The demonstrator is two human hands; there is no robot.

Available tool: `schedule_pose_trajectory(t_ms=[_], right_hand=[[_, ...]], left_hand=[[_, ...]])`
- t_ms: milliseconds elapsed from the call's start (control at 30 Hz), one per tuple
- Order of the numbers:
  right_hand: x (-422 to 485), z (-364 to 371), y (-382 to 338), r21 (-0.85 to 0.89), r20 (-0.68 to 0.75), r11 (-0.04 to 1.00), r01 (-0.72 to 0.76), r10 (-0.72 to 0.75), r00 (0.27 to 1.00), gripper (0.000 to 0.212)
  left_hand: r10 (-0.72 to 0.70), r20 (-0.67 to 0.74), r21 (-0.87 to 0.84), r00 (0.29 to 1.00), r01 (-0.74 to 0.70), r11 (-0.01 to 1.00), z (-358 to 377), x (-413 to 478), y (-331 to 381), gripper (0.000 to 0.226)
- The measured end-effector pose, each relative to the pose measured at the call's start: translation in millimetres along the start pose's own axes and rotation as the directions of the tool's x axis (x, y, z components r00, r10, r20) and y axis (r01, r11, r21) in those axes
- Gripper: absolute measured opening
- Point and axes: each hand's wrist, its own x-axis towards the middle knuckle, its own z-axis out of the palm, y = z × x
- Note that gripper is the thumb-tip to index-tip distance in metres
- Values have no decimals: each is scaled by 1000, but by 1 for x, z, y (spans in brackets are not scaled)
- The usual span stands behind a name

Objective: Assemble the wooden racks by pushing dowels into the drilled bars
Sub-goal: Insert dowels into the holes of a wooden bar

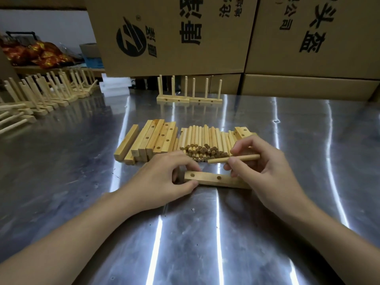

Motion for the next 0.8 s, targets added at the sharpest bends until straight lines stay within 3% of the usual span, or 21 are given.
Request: schedule_pose_trajectory(t_ms=[133,233,300,400,800], right_hand=[[-1,-1,0,-146,3,986,76,-76,997,12],[-1,-2,-2,-209,-36,971,115,-125,991,10],[-2,-1,-4,-198,-77,971,133,-150,986,10],[-4,1,-10,-193,-139,965,176,-204,969,15],[-7,3,-25,-427,-64,829,360,-425,903,16]], left_hand=[[-106,-100,-336,989,67,940,-3,3,3,27],[-233,-118,-691,965,89,717,-7,4,8,40],[-300,-102,-826,948,88,557,-10,5,11,40],[-323,-67,-886,944,93,454,-11,5,15,39],[-220,53,-920,974,133,369,-6,2,21,52]])
